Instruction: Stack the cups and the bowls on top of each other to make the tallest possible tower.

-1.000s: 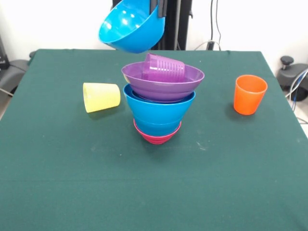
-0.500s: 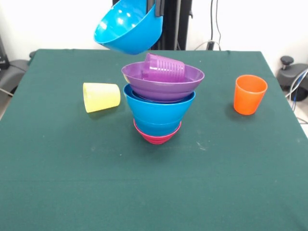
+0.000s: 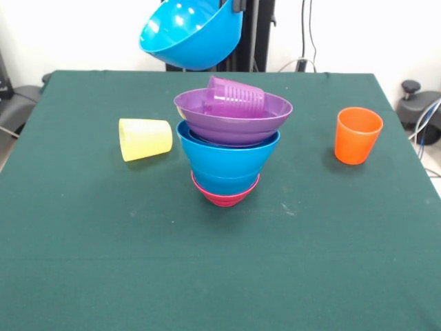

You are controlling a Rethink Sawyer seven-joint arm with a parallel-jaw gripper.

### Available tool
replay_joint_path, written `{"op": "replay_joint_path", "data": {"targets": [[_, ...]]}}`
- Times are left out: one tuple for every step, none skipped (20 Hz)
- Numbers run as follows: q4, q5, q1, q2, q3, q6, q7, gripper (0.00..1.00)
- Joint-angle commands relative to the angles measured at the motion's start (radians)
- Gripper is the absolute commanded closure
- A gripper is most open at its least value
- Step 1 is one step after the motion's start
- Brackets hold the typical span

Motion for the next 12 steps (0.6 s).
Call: {"op": "replay_joint_path", "data": {"targets": [[-0.045, -0.025, 0.021, 0.013, 0.057, 0.126, -0.092, 1.00], [-0.049, -0.033, 0.025, 0.022, 0.053, 0.120, -0.084, 1.00], [-0.055, -0.042, 0.030, 0.032, 0.049, 0.113, -0.074, 1.00], [-0.060, -0.050, 0.039, 0.041, 0.043, 0.104, -0.061, 1.00], [-0.066, -0.054, 0.042, 0.049, 0.041, 0.099, -0.056, 1.00], [-0.071, -0.057, 0.046, 0.058, 0.039, 0.094, -0.051, 1.00], [-0.072, -0.056, 0.046, 0.057, 0.037, 0.094, -0.051, 1.00], [-0.072, -0.054, 0.046, 0.055, 0.037, 0.097, -0.054, 1.00], [-0.067, -0.050, 0.042, 0.053, 0.039, 0.097, -0.059, 1.00], [-0.062, -0.046, 0.037, 0.051, 0.041, 0.097, -0.064, 1.00], [-0.057, -0.045, 0.033, 0.047, 0.041, 0.098, -0.068, 1.00], [-0.052, -0.044, 0.026, 0.045, 0.044, 0.095, -0.077, 1.00]]}}
